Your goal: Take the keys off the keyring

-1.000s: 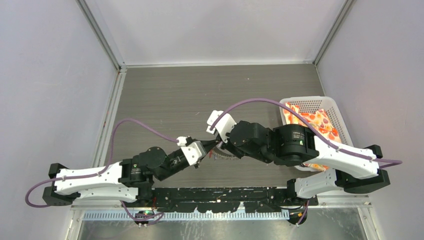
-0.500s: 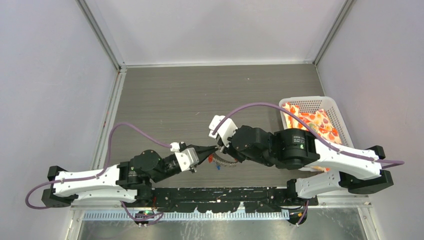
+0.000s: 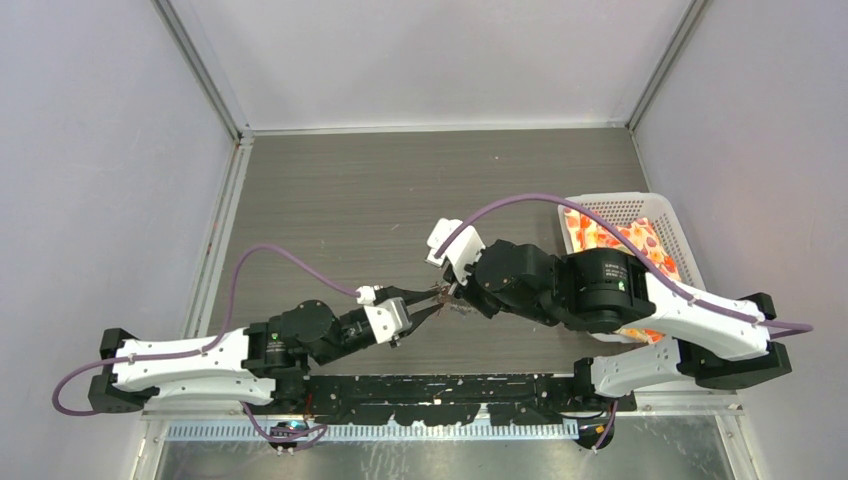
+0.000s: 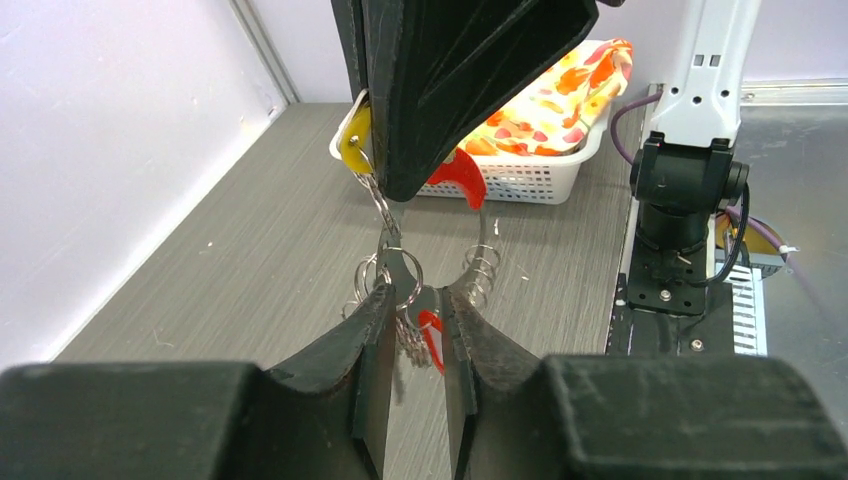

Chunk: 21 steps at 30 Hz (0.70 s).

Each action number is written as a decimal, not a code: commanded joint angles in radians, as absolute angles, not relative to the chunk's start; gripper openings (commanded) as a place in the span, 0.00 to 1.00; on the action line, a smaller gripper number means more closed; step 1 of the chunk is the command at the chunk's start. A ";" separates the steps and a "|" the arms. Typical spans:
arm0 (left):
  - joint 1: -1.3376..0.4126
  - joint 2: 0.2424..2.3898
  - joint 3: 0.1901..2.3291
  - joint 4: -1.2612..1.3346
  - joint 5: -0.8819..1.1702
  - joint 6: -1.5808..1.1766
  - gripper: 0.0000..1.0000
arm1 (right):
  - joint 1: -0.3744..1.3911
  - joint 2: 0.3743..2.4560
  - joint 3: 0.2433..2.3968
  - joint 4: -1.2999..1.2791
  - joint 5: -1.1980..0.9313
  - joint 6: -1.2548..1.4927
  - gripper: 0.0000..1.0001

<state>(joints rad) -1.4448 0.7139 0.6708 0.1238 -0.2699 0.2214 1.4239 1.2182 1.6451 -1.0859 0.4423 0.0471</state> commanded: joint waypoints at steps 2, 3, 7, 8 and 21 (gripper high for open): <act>-1.448 0.703 0.735 0.179 -0.267 0.230 0.25 | 1.421 1.231 1.690 -1.070 0.467 0.035 0.01; -1.449 0.704 0.739 0.179 -0.259 0.229 0.25 | 1.421 1.232 1.692 -1.069 0.467 0.034 0.01; -1.448 0.720 0.752 0.195 -0.238 0.227 0.26 | 1.421 1.240 1.696 -1.071 0.467 0.035 0.01; -1.448 0.725 0.755 0.199 -0.244 0.230 0.26 | 1.422 1.241 1.696 -1.072 0.465 0.035 0.01; -1.448 0.769 0.776 0.214 -0.323 0.267 0.29 | 1.427 1.250 1.717 -1.083 0.454 0.038 0.01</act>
<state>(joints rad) -1.4448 0.7696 0.7345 0.1490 -0.2874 0.2459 1.4239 1.2572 1.6680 -1.1107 0.4438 0.0471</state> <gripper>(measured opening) 0.286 0.105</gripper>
